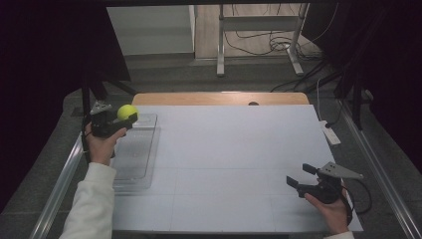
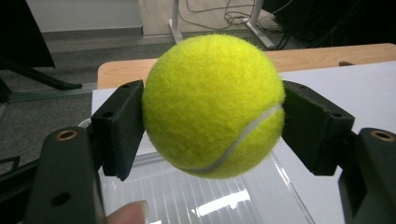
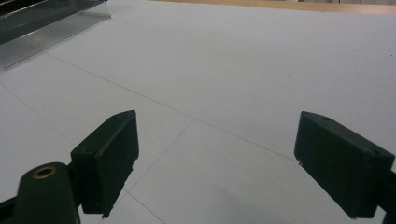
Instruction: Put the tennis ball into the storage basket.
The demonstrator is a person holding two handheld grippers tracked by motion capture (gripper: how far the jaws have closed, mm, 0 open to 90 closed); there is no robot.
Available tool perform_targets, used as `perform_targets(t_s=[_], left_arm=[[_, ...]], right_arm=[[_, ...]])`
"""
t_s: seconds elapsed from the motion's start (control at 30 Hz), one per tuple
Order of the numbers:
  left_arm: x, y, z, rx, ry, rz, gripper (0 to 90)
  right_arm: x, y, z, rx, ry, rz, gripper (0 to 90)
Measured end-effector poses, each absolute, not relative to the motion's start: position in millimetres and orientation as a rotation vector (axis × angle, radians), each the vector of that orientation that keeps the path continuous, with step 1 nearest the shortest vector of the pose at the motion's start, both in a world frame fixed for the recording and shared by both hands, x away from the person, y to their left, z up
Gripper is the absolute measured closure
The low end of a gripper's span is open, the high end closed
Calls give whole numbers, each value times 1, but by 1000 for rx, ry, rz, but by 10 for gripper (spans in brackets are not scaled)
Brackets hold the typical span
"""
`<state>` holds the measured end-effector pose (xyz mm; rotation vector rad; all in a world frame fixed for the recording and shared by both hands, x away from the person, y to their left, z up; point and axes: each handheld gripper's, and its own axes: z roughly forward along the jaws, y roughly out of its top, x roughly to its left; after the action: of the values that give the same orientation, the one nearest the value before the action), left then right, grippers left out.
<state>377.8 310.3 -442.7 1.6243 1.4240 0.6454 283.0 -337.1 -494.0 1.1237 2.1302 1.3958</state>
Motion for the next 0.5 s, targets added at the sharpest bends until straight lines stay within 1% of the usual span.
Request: perform_targets(t_s=[0.5], left_arm=[[393,315,-455,1654,1500,664,271]], right_arm=[[284,-338,-495,1128,2132,1393,139]])
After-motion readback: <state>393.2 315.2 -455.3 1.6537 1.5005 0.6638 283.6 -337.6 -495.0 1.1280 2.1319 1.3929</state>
